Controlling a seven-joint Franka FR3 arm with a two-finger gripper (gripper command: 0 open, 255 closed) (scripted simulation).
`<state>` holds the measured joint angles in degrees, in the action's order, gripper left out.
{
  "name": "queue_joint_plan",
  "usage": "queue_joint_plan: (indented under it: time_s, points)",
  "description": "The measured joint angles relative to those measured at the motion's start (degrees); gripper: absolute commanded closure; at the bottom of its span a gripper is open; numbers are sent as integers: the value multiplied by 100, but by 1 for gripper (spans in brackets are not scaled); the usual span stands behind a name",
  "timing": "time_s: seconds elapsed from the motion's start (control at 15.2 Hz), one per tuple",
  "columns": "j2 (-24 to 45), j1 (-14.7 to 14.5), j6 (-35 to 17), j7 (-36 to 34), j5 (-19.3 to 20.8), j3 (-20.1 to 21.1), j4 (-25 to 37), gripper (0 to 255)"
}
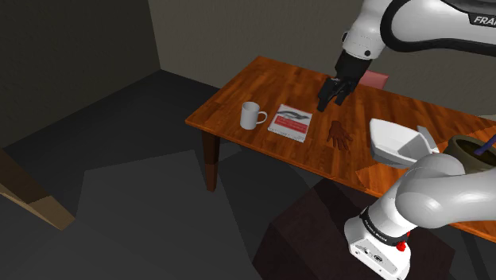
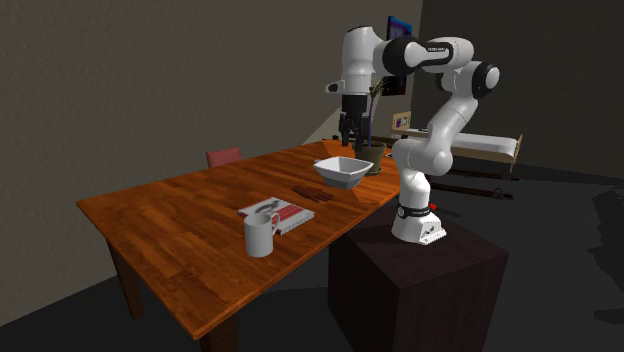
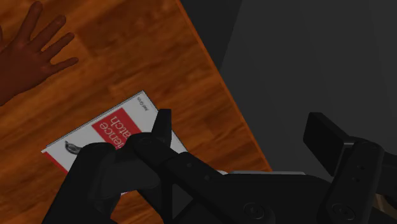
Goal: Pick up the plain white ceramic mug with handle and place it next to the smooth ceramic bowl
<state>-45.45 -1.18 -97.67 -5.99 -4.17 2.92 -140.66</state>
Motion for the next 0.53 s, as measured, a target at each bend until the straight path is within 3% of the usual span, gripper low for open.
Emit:
queue_joint_plan:
  time_s: [0.2, 0.53]
  points:
    - [255, 4, -189, -14, 2, 32, 71, 0]
    - [1265, 22, -964, -97, 26, 171, 327, 0]
